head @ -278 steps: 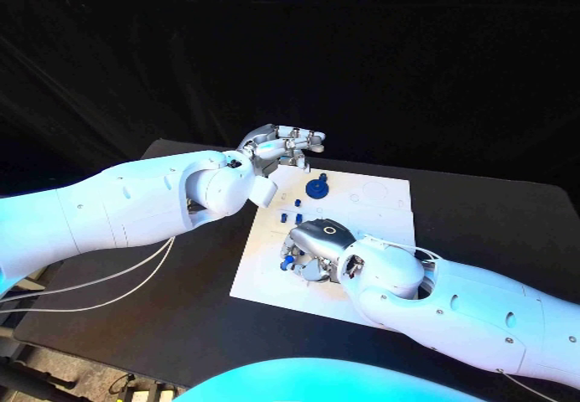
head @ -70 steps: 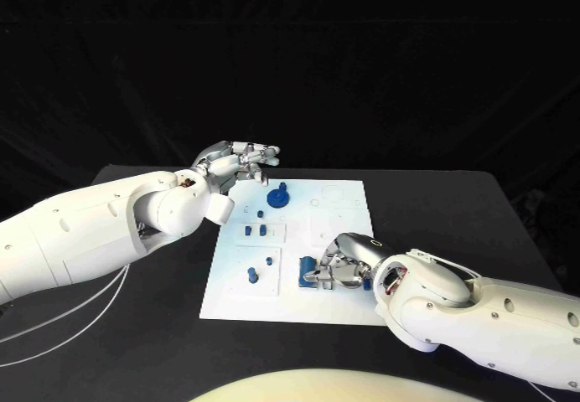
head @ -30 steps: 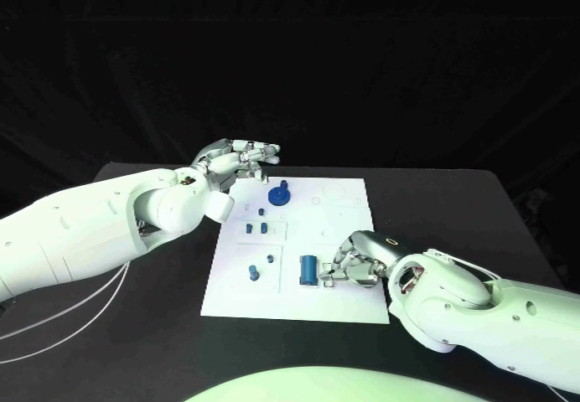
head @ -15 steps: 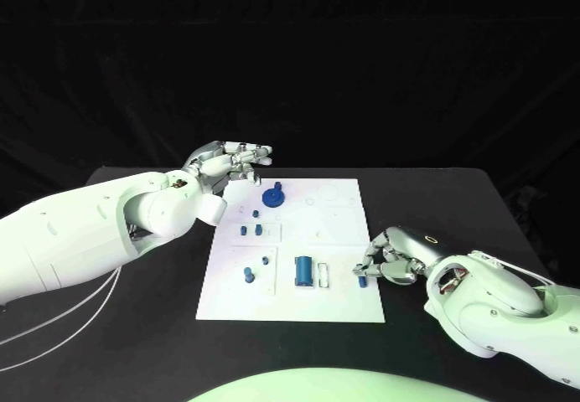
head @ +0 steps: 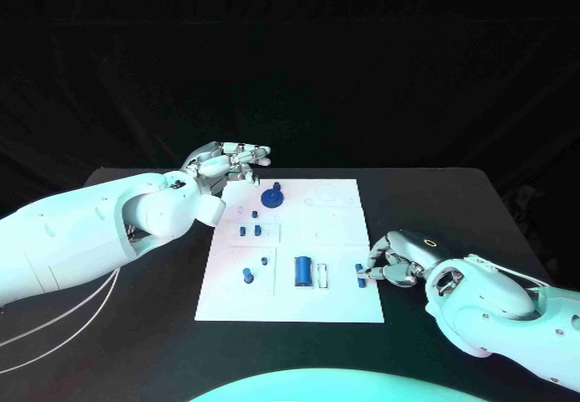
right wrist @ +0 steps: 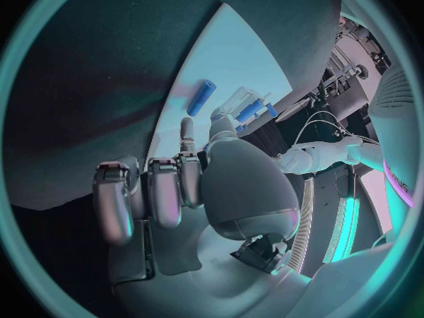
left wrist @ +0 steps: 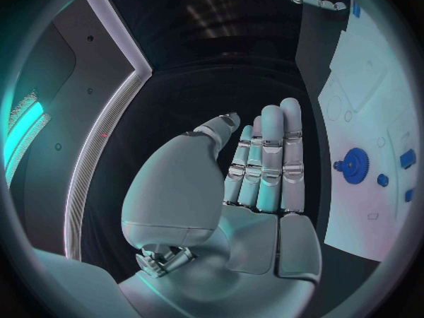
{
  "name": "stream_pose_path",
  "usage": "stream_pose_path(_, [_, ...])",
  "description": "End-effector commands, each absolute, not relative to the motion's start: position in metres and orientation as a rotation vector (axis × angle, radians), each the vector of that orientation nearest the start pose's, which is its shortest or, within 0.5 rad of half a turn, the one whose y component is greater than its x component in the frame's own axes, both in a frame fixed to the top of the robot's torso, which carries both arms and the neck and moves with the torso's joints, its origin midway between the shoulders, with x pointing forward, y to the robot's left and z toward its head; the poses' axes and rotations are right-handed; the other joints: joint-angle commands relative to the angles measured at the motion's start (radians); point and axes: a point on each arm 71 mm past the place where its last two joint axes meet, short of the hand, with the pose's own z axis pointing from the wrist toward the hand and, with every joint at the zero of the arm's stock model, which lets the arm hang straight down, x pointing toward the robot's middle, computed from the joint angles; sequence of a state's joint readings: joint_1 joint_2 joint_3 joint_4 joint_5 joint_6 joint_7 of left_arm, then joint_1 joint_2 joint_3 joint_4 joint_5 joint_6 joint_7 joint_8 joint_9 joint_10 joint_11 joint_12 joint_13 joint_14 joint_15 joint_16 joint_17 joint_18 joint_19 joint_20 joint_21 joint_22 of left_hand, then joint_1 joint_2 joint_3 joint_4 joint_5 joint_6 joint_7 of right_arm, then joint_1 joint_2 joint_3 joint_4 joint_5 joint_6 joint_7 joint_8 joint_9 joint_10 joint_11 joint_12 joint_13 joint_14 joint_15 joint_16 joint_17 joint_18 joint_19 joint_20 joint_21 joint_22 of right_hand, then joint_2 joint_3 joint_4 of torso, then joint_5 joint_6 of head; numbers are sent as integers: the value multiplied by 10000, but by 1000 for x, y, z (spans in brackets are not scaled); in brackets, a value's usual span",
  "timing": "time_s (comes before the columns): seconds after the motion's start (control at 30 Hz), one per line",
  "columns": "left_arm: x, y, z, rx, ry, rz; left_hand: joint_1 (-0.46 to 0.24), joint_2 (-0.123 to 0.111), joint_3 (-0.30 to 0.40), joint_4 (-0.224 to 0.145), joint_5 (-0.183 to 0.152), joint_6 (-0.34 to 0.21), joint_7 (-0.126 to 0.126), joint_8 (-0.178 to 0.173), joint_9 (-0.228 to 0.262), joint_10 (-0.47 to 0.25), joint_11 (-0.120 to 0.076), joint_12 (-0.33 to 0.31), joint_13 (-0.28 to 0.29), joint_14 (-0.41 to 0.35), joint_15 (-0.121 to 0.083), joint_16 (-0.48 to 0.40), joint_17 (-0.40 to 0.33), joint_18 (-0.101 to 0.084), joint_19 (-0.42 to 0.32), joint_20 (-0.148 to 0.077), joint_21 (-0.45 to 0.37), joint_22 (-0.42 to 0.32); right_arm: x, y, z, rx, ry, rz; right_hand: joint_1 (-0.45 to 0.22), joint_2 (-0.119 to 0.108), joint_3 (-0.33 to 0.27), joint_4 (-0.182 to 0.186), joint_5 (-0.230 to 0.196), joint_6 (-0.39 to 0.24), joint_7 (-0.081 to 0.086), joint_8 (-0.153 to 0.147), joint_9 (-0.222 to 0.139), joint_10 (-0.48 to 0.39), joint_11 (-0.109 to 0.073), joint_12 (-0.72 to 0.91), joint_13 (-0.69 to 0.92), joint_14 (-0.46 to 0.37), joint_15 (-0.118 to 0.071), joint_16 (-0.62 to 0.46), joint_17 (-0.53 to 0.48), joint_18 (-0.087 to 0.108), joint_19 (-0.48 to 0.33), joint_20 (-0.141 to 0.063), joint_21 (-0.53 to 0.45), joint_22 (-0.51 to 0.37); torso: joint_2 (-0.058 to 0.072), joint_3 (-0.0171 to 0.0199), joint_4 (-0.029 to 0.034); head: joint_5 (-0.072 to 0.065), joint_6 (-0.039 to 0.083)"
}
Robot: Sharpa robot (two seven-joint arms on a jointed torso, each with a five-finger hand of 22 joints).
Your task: Assemble the parts on the task board
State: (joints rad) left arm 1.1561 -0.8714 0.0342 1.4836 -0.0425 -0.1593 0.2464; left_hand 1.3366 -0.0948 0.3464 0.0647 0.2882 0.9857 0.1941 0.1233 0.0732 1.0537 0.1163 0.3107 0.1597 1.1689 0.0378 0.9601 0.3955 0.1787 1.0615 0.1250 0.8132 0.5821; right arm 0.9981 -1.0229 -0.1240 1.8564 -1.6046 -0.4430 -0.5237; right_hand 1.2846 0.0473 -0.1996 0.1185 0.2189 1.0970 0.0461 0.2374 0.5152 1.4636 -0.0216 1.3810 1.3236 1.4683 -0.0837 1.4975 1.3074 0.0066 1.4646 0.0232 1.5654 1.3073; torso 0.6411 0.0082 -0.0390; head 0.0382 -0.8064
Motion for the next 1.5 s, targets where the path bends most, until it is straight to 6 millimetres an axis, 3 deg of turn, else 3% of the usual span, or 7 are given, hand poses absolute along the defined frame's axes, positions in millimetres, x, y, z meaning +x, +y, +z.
stream_pose_path(0.03, [494, 225, -182, -11465, 15589, -15902, 48, 78, 2, 13, 1, -87, -9, 65, -1, -95, -2, 34, 7, -83, -20, 29, -9, 61, 50, -3, -46, -9, 369, -211, -266, 147, 18632, 4030, 526, 548, 12, 70, 38, 38, 31, -54, -12, 220, -32, -58, 1196, 787, -41, 56, 1420, -66, 1062, -18, 54, 2635, 17, -6, 3, 24, -16])
stream_pose_path(0.2, [494, 226, -182, -11436, 15599, -15875, 71, 76, 5, 0, 4, -90, -11, 69, -1, -100, -4, 43, 6, -85, -22, 30, -13, 61, 54, -5, -50, -12, 369, -208, -269, 77, 18691, 4025, 497, 547, 17, 93, 50, 52, 30, -61, -21, 221, -31, -58, 1198, 785, -41, 52, 1412, -66, 1062, -17, 54, 2635, 6, -5, -18, 41, -13])
stream_pose_path(0.63, [494, 225, -182, -11407, 15615, -15876, 86, 73, 7, -9, 7, -92, -11, 72, -1, -103, -4, 49, 6, -86, -23, 31, -16, 61, 57, -6, -53, -15, 367, -199, -283, -480, 19139, 3837, 530, 539, 95, 96, 79, 156, -18, -56, -40, 225, -63, -60, 1204, 787, -57, 57, 1425, -66, 1062, -21, 54, 2635, 5, -4, 1, 48, -60])
stream_pose_path(1.03, [494, 225, -182, -11413, 15637, -15872, 86, 73, 7, -9, 7, -92, -11, 72, -1, -103, -4, 49, 6, -86, -23, 31, -16, 61, 57, -6, -53, -15, 365, -196, -296, -1405, 19637, 3252, 1268, 442, 677, -389, 97, 187, -70, -195, -160, 192, -121, -131, 1193, 783, -113, 53, 1430, -66, 1062, -77, 54, 2635, -7, -7, 6, 63, -114])
stream_pose_path(1.3, [494, 225, -182, -11425, 15657, -15859, 99, 72, 6, -14, 11, -94, -8, 78, -1, -109, -3, 58, 5, -88, -23, 32, -21, 61, 61, -7, -58, -18, 365, -193, -296, -1979, 19504, 3047, 1384, 222, 885, -538, 107, 169, -22, -296, -244, 101, -85, -305, 1103, 766, -87, 9, 1366, -66, 1062, -64, 54, 2635, -12, -7, -12, 93, -107])
stream_pose_path(1.5, [494, 224, -183, -11427, 15674, -15861, 99, 72, 6, -14, 11, -94, -8, 78, -1, -109, -3, 58, 5, -88, -23, 32, -21, 61, 61, -7, -58, -18, 363, -188, -290, -1877, 19199, 3326, 1585, 100, 1363, -751, 780, 258, -25, -371, -334, 102, -87, -302, 1126, 771, -86, 15, 1389, -66, 1062, -58, 54, 2635, -12, -14, -9, 105, -93])
